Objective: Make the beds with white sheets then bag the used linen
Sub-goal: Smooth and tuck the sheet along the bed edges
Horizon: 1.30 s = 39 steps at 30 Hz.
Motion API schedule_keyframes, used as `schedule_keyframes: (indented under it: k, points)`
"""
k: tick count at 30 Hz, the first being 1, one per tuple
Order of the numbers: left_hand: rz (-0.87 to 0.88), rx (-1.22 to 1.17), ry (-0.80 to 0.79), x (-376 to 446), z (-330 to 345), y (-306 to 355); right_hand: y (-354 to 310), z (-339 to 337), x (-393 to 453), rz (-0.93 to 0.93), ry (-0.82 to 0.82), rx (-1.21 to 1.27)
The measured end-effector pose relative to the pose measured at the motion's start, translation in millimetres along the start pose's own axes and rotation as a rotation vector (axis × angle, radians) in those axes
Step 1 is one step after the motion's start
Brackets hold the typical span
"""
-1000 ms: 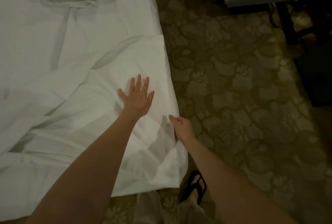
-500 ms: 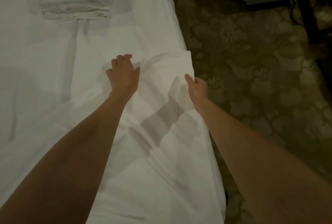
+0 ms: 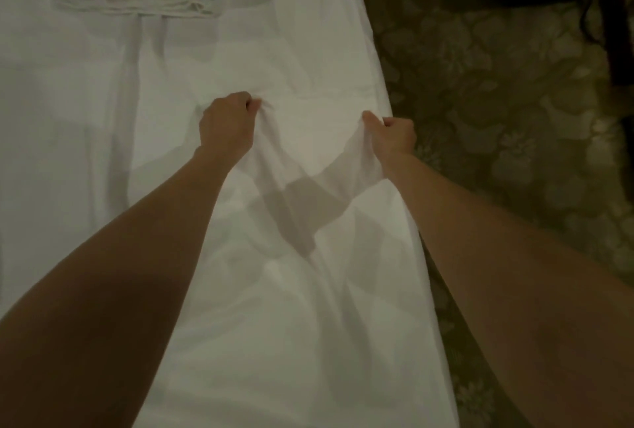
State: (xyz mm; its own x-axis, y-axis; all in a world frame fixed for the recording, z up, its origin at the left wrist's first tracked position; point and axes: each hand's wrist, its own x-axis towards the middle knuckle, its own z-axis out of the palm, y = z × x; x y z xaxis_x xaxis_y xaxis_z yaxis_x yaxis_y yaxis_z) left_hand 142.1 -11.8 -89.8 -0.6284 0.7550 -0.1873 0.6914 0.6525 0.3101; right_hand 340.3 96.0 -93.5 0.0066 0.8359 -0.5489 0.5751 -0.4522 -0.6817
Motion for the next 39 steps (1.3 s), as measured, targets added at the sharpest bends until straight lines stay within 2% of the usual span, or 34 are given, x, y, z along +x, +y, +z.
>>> schedule_keyframes:
  k: [5, 9, 12, 15, 20, 26, 32, 36, 39]
  points:
    - [-0.031, -0.151, -0.007, -11, 1, -8, 7, -12, -14, 0.054, -0.023, -0.012]
    - [0.035, 0.145, 0.038, -52, 6, -12, 36, -36, -41, 0.098, -0.044, -0.078]
    - [0.19, 0.209, 0.102, -111, 22, -4, 70, -55, -70, 0.13, -0.055, -0.047]
    - [0.277, 0.16, -0.021, -191, 48, 13, 101, -73, -101, 0.176, -0.097, -0.042]
    - [0.201, 0.183, -0.233, -293, 66, 36, 161, -107, -160, 0.202, -0.152, -0.069]
    - [0.073, 0.246, -0.26, -359, 77, 49, 220, -143, -213, 0.19, -0.307, -0.093]
    - [0.04, 0.252, -0.314, -418, 72, 46, 258, -166, -236, 0.037, -0.244, -0.25]
    - [-0.018, -0.014, -0.358, -429, 49, 27, 244, -156, -246, -0.189, -0.033, -0.348]
    - [-0.121, -0.264, -0.194, -429, 21, 4, 214, -137, -258, -0.41, -0.003, -0.448]
